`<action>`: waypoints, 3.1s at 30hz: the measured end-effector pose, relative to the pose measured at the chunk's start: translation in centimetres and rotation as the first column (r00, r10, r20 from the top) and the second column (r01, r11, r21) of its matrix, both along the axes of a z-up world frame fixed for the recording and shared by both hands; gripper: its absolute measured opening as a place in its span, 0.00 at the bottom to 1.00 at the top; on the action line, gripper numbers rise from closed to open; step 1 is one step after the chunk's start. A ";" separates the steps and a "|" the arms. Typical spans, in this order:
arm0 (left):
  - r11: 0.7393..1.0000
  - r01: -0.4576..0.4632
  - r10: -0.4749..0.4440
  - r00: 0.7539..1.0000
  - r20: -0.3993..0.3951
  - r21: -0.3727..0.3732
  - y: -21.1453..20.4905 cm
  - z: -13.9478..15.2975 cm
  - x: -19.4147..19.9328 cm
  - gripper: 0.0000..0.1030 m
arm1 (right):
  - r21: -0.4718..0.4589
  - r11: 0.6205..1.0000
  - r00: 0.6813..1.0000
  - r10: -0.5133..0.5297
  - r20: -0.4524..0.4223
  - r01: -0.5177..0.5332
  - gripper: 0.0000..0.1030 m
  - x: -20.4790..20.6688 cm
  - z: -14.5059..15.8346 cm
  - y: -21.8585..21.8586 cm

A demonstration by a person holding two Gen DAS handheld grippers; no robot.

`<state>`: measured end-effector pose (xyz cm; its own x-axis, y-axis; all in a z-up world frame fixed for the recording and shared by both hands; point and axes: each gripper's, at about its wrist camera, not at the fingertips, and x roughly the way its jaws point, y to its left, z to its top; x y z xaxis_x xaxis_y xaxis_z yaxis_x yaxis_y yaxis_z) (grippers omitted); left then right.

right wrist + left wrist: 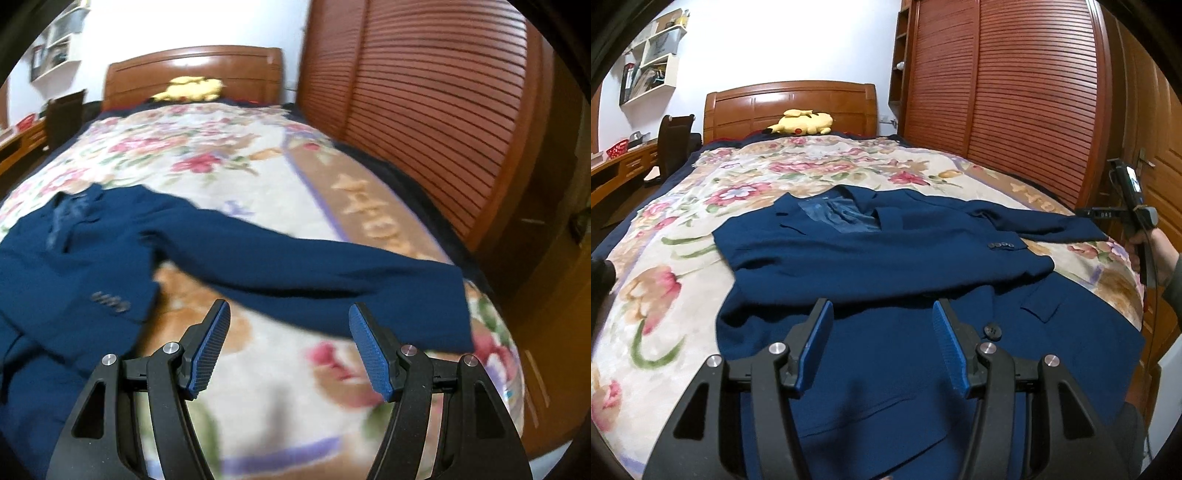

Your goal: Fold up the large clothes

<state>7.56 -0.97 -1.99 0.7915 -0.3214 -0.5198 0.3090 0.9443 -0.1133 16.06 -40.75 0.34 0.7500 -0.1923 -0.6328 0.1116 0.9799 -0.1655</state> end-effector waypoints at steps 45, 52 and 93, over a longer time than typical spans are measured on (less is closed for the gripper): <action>1.000 -0.012 0.012 1.000 -0.018 0.025 -0.9 -0.8 0.5 0.54 | 0.077 0.983 0.984 -0.169 0.054 0.165 0.08 0.8 3.9 -10.5; 0.999 -0.042 0.042 0.999 -0.005 0.015 1.0 -0.3 -0.1 0.54 | 0.015 1.000 0.988 0.021 0.154 -0.024 0.08 0.5 9.4 -1.2; 0.983 -0.172 0.176 0.983 0.048 -0.064 9.3 1.4 -2.6 0.54 | -0.047 0.710 0.707 0.704 0.067 -0.702 0.08 -1.9 7.7 38.0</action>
<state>4.99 8.37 -0.61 0.8643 -0.2053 -0.4592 0.1477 0.9762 -0.1586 14.18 -2.71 8.09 0.7169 0.3998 -0.5712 -0.5956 0.7770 -0.2037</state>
